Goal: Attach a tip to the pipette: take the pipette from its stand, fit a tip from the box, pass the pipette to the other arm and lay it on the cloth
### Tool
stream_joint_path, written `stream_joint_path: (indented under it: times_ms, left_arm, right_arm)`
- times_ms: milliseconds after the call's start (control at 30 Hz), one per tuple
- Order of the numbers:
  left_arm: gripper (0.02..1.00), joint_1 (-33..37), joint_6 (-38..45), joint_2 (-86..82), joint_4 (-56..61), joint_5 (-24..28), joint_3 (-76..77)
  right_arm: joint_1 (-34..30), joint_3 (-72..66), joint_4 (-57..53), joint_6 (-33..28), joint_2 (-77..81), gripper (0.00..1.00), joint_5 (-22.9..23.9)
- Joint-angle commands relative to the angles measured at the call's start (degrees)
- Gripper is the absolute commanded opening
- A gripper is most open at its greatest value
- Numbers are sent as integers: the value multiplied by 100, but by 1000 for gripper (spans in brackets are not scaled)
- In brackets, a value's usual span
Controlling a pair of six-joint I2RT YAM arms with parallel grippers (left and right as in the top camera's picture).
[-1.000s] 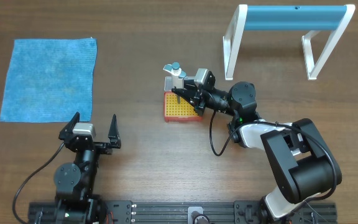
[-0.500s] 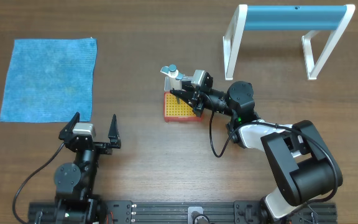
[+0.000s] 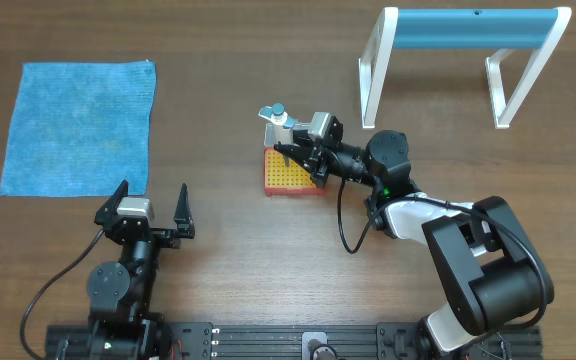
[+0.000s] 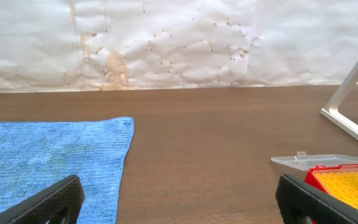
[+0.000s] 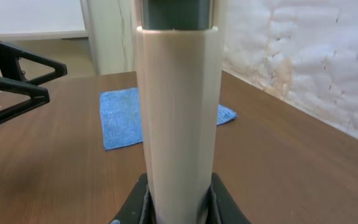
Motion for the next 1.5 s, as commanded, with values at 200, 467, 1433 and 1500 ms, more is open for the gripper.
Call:
stream_joint_path:
  times_ms: [200, 467, 1433, 1500]
  left_arm:
    - [998, -15, 114, -31, -42, 37, -13]
    - [998, -15, 114, -31, -42, 37, -13]
    - [998, -15, 114, -31, -42, 37, -13]
    - [998, -15, 116, -31, -42, 33, -13]
  right_arm:
    - [129, 302, 22, 557, -664, 77, 26]
    - [138, 826, -1325, 581, -2011, 77, 28]
    - [-33, 1080, -3198, 2063, -3432, 77, -1915]
    - [-33, 1071, -3230, 2352, -3432, 82, -1926]
